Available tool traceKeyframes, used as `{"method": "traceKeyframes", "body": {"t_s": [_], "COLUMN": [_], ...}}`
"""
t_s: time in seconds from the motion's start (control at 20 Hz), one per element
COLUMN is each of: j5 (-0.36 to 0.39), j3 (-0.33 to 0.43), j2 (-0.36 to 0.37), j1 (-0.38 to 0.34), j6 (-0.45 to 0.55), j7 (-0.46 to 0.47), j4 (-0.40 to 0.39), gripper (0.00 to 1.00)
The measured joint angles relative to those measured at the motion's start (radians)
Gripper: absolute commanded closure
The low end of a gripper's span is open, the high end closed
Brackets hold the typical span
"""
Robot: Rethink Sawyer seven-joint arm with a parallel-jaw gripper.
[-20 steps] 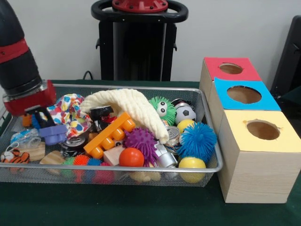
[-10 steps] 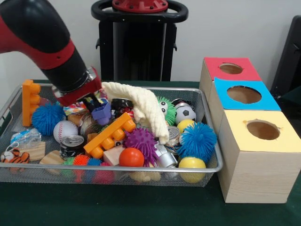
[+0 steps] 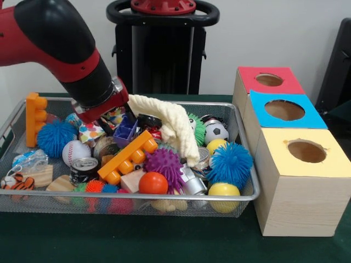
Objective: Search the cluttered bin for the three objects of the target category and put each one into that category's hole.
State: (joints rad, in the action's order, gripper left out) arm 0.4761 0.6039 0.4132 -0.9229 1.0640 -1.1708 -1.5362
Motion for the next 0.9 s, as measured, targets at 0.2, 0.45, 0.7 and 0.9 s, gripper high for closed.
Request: {"method": "traceKeyframes", "body": {"t_s": [0.2,0.45,0.7,0.9], "j5": [0.001,0.021,0.090,0.131], "j3": [-0.007,-0.013,-0.027,-0.035], "j2": [0.000,0.006,0.046,0.076], "j1": [0.000,0.001,0.009,0.018], "j6": [0.000,-0.001,-0.039,-0.095], "j7": [0.000,0.000,0.000,0.000], "j4": [0.000,0.000,0.000,0.000], "gripper": [0.00,0.00,0.00,0.00]}}
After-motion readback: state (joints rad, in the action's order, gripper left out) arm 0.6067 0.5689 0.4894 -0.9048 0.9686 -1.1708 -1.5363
